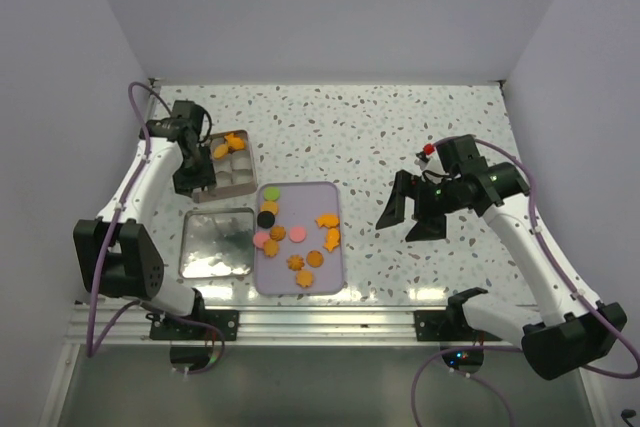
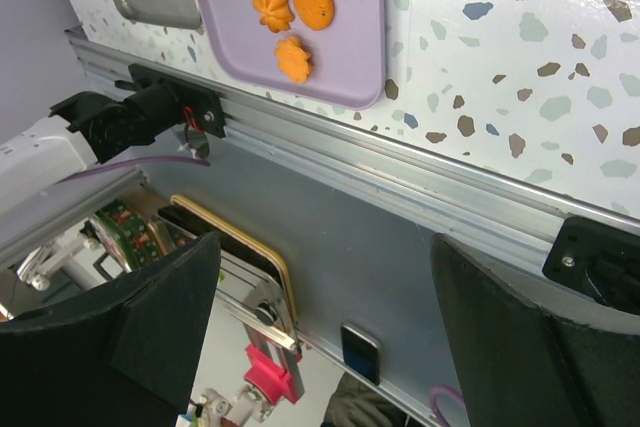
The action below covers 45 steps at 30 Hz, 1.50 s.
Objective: Pack the cookies
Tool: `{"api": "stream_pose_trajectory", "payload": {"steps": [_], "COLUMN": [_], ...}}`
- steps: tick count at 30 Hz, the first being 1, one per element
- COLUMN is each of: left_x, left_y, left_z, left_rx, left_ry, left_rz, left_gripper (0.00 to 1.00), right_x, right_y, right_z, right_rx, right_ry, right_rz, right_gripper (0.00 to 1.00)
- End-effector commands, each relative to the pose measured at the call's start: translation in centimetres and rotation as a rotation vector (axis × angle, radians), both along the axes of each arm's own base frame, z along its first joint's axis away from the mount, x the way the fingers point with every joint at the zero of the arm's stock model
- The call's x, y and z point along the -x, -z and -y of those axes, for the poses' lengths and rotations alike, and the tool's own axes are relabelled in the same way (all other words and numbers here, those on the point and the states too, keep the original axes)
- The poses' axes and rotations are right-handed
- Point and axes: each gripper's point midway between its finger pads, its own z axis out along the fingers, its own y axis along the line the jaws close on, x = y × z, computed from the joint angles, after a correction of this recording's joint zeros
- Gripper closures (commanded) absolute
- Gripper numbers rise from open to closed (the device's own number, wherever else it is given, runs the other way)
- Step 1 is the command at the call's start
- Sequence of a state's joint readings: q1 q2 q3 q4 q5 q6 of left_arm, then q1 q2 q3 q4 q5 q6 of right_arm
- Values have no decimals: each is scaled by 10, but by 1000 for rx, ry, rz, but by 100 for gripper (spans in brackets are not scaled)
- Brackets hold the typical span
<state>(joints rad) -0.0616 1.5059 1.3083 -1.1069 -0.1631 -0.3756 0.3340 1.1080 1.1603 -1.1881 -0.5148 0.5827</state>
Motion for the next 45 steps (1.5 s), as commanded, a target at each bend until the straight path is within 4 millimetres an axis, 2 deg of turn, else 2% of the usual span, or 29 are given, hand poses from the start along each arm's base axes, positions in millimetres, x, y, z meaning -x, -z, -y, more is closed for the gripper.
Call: {"api": "stream_pose_trajectory", "payload": {"steps": [1, 5, 9, 13, 16, 17, 19, 20, 25, 28, 29, 31, 34, 39, 45], "left_x": [-9, -9, -11, -8, -3, 0, 8, 14, 45, 62, 74, 89, 126, 150, 150], "left_y": [-6, -15, -37, -57, -66, -68, -70, -70, -70, -67, -65, -55, -34, -3, 8], "left_z": [-3, -5, -3, 9, 28, 43, 61, 79, 131, 153, 167, 179, 207, 219, 218], "left_rx": [-6, -12, 0, 63, 129, 141, 155, 168, 222, 261, 268, 270, 267, 216, 160], "left_ry": [10, 9, 8, 22, 46, 88, 114, 171, 286, 352, 413, 466, 598, 663, 686], "left_rz": [47, 59, 93, 151, 188, 191, 190, 183, 170, 163, 151, 123, 56, -19, -39], "left_gripper": [50, 50, 50, 51, 52, 52, 52, 53, 55, 55, 55, 54, 54, 53, 53], "right_x": [-6, -6, -7, -8, -7, -6, -5, -4, 0, 4, 5, 7, 9, 11, 16], "right_y": [-8, -10, -10, -13, -13, -12, -12, -12, -11, -8, -9, -6, -4, -5, -3], "right_z": [-3, -5, -6, -6, -6, -6, -5, -5, -3, -1, -1, 0, 1, 3, 6], "right_rx": [-13, -15, -15, -19, -18, -18, -20, -20, -19, -14, -16, -11, -9, -5, 5], "right_ry": [-20, -25, -29, -29, -29, -30, -28, -28, -27, -26, -26, -26, -24, -23, -20], "right_rz": [45, 50, 51, 59, 62, 62, 62, 61, 66, 58, 62, 58, 57, 61, 58], "right_gripper": [11, 11, 11, 11, 11, 11, 11, 11, 11, 11, 11, 11, 11, 11, 11]}}
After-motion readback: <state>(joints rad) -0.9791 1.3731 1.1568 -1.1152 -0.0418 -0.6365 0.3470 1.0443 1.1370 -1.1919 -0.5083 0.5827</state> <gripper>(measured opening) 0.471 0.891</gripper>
